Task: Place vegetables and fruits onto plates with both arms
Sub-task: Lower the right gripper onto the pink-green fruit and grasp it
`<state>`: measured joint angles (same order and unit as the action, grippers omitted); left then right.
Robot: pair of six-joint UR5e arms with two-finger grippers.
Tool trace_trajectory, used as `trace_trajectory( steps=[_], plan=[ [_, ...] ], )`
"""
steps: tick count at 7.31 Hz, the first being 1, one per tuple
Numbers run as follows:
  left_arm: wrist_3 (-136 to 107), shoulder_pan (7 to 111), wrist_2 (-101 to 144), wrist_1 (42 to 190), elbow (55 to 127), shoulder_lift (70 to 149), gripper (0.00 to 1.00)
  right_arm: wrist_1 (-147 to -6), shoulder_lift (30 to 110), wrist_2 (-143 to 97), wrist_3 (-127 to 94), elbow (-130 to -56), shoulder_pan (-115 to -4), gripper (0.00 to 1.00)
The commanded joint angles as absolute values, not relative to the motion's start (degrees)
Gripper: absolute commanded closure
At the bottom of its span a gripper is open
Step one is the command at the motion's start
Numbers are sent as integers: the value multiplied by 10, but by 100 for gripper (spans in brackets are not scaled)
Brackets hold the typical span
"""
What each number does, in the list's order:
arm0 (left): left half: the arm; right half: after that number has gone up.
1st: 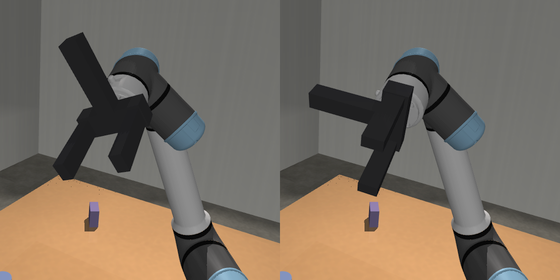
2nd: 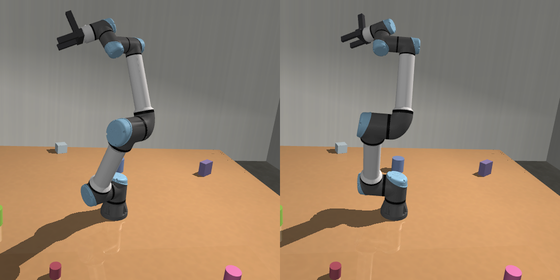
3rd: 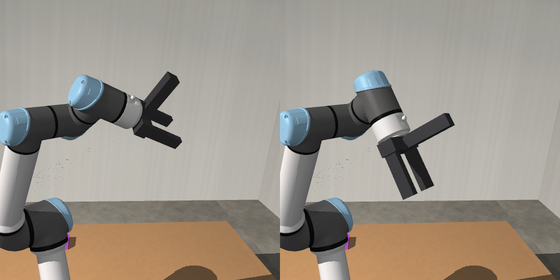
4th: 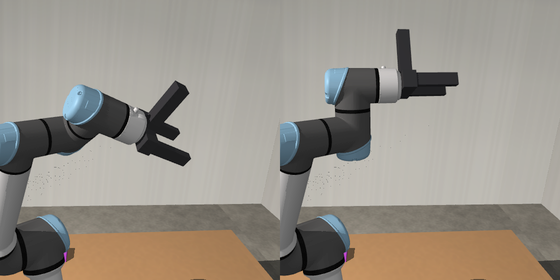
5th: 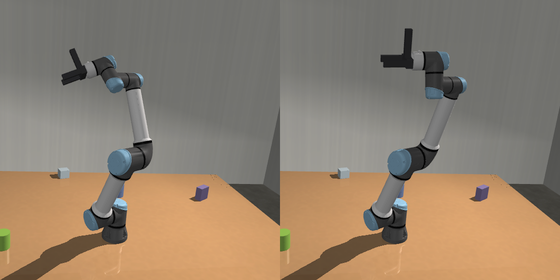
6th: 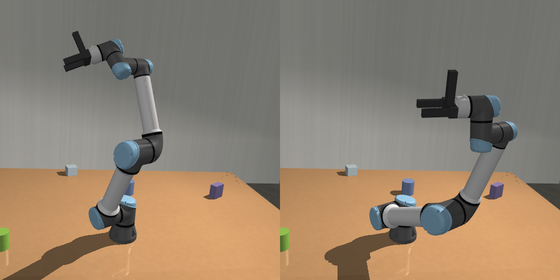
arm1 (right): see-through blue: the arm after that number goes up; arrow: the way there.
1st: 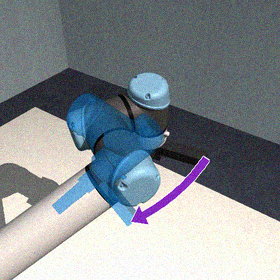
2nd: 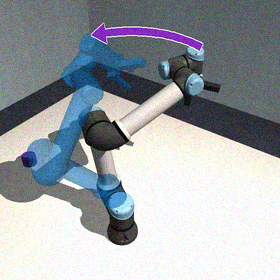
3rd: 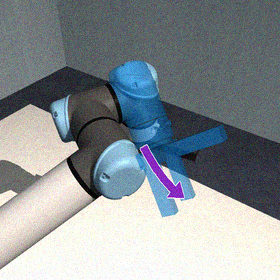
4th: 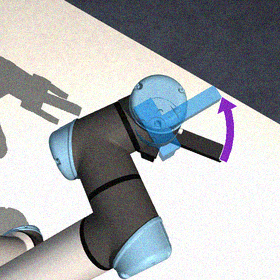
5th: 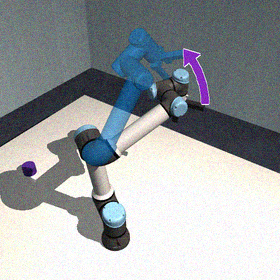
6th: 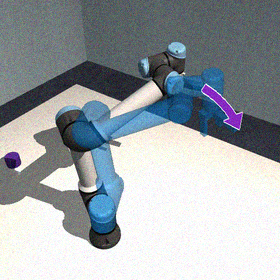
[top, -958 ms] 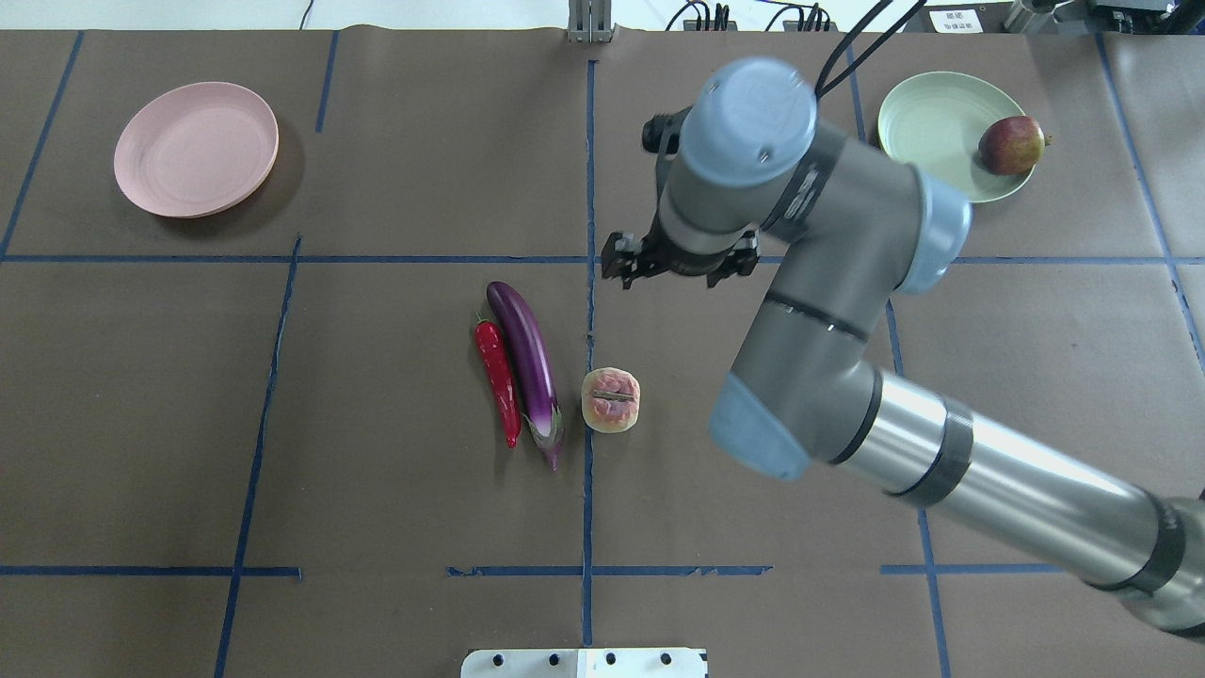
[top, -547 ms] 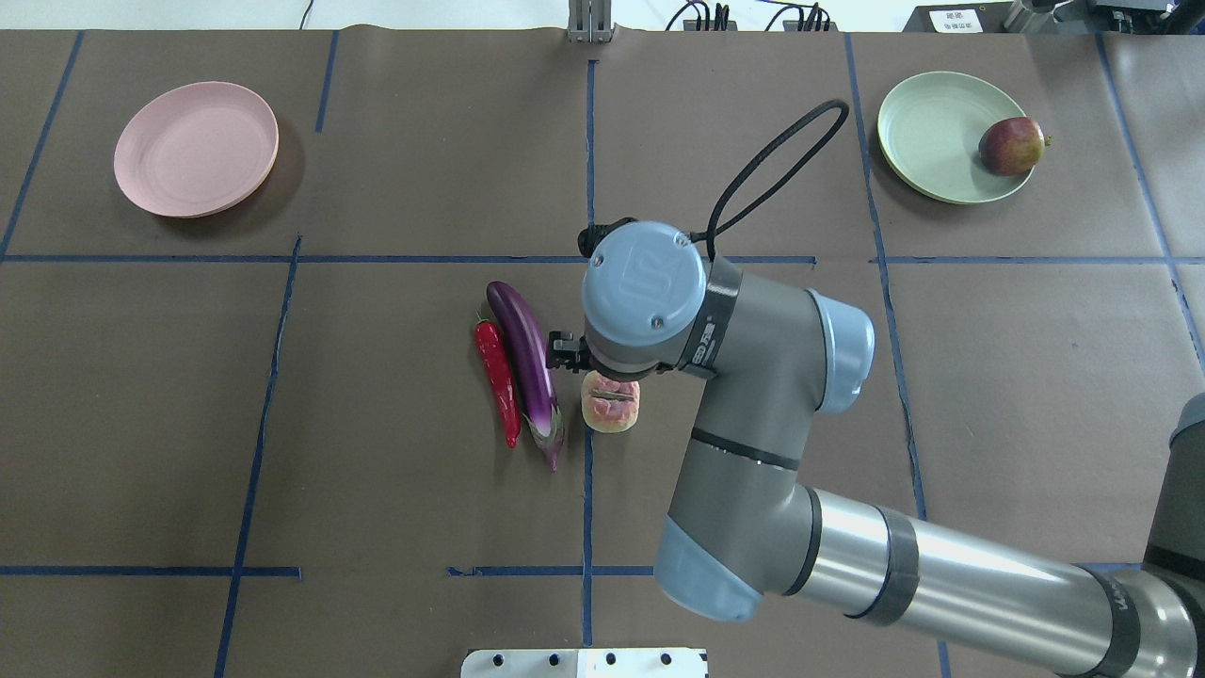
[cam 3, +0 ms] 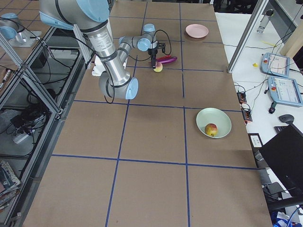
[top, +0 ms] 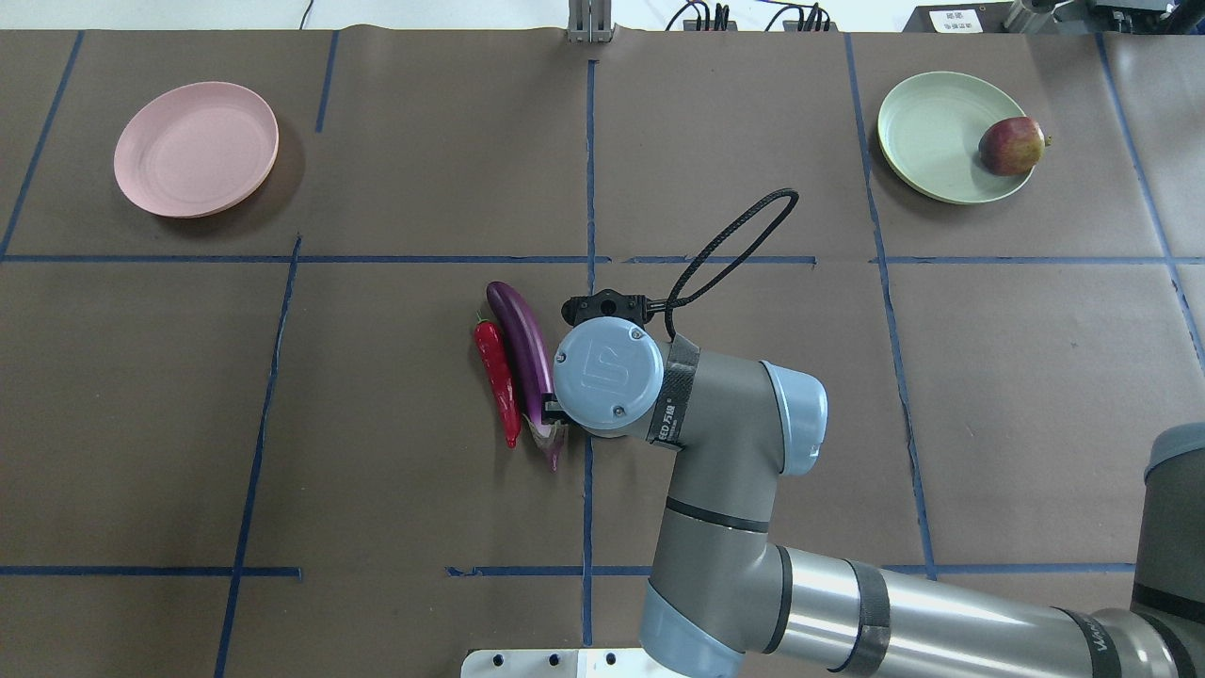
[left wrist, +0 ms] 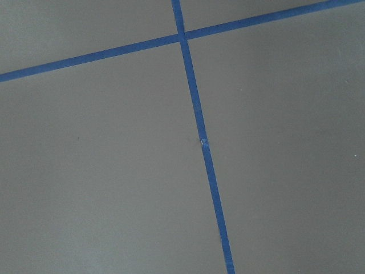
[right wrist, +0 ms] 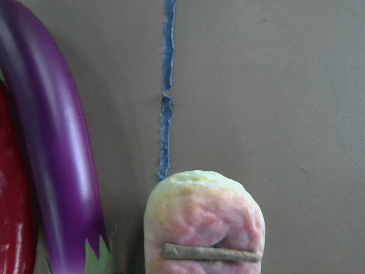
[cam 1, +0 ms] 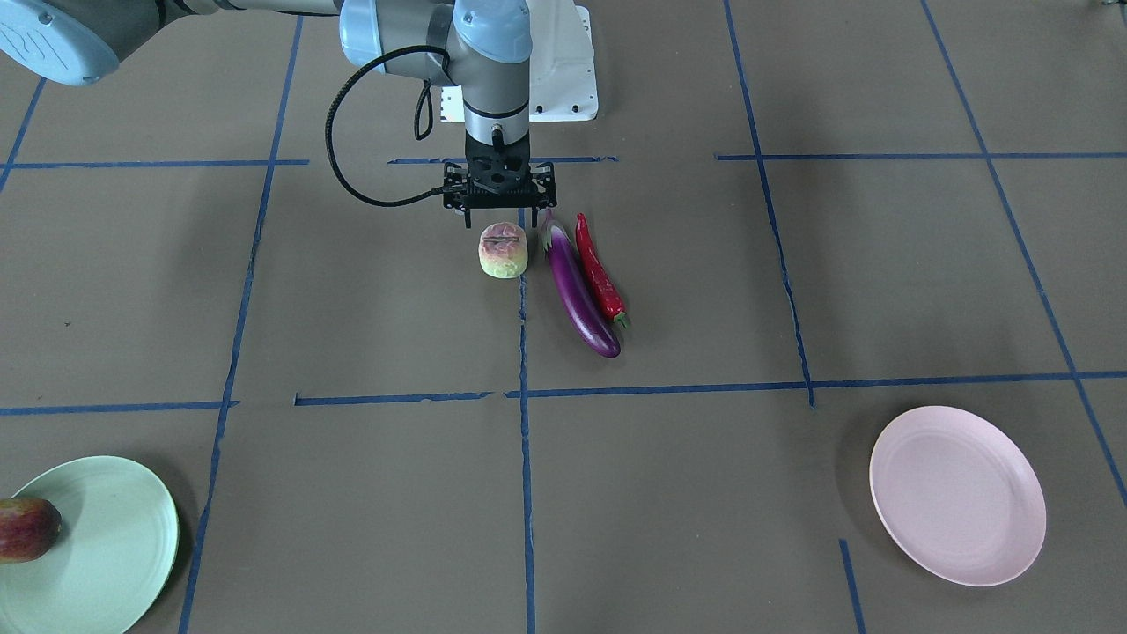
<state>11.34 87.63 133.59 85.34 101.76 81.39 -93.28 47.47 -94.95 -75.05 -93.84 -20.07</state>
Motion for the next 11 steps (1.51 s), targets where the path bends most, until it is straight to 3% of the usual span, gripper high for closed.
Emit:
trace_trajectory(
  steps=[1, 2, 3, 4, 8, 11],
  plan=[
    [113, 876, 1336, 853, 1016, 814, 0, -883, 471, -947, -752, -902, -201, 0],
    [113, 876, 1336, 853, 1017, 814, 0, -882, 466, -947, -752, -898, -201, 14],
    [114, 876, 1336, 853, 1016, 814, 0, -882, 465, -948, -747, -898, -206, 79],
    [114, 876, 1336, 853, 1016, 814, 0, -883, 463, -951, -742, -903, -215, 98],
    [113, 876, 1336, 853, 1016, 814, 0, -889, 461, -1080, -601, -901, -387, 100],
    [114, 876, 1336, 853, 1016, 814, 0, -881, 461, -1144, -364, -775, -537, 100]
  ],
)
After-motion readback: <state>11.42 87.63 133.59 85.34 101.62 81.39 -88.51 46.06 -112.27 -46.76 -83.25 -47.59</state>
